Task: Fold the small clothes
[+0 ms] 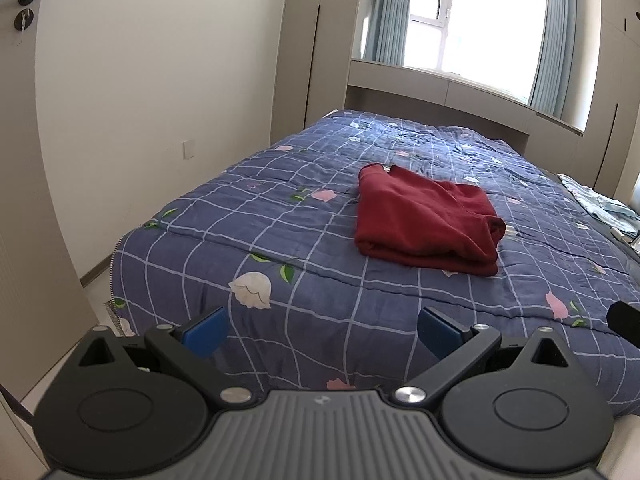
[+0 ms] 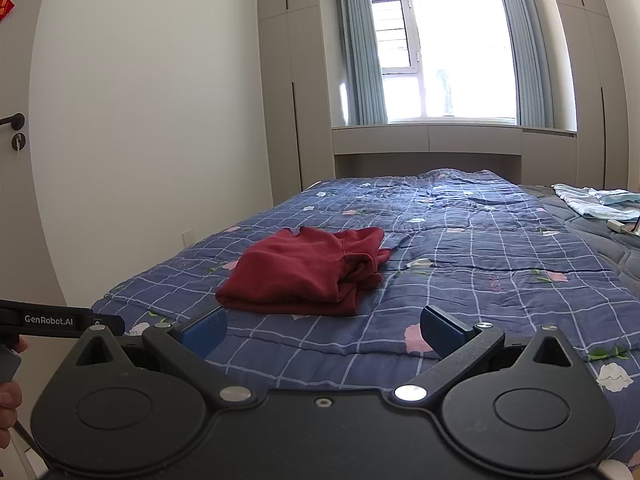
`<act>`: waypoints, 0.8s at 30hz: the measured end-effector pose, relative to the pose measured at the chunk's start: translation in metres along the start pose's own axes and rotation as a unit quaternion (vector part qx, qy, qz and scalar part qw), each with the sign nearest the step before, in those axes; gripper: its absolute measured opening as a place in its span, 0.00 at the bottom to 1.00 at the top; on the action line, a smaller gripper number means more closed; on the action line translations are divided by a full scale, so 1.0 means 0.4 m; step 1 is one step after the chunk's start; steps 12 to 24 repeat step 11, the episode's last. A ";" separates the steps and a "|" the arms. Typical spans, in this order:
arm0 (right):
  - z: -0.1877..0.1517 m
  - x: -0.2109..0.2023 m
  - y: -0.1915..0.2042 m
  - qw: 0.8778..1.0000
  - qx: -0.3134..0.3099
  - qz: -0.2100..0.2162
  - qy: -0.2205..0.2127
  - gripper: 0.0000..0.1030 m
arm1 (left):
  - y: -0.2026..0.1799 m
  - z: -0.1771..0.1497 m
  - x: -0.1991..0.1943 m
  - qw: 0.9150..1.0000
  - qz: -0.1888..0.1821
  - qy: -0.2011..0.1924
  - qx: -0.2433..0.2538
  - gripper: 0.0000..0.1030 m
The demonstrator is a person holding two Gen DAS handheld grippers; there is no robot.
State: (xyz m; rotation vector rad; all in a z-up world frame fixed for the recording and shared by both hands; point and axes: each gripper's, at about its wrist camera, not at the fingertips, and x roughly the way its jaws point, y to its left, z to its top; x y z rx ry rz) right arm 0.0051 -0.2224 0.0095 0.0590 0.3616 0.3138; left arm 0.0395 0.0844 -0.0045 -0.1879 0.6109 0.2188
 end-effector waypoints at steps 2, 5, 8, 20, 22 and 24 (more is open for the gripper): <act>0.000 0.000 0.000 1.000 0.000 0.000 0.000 1.00 | 0.002 0.000 0.001 1.000 -0.001 0.001 0.000 1.00; -0.001 -0.001 0.001 1.000 0.000 0.000 0.000 1.00 | 0.000 0.000 0.000 1.000 -0.001 0.000 0.003 1.00; 0.001 -0.001 0.002 1.000 0.000 0.000 0.001 1.00 | -0.002 0.000 -0.001 1.000 -0.004 -0.001 0.006 1.00; 0.000 -0.003 0.002 1.000 0.000 0.000 0.001 0.99 | -0.005 0.000 -0.001 1.000 -0.003 -0.002 0.008 1.00; 0.000 -0.003 0.002 1.000 0.000 0.000 0.001 0.99 | -0.005 0.000 -0.001 1.000 -0.003 -0.002 0.008 1.00; 0.000 -0.003 0.002 1.000 0.000 0.000 0.001 0.99 | -0.005 0.000 -0.001 1.000 -0.003 -0.002 0.008 1.00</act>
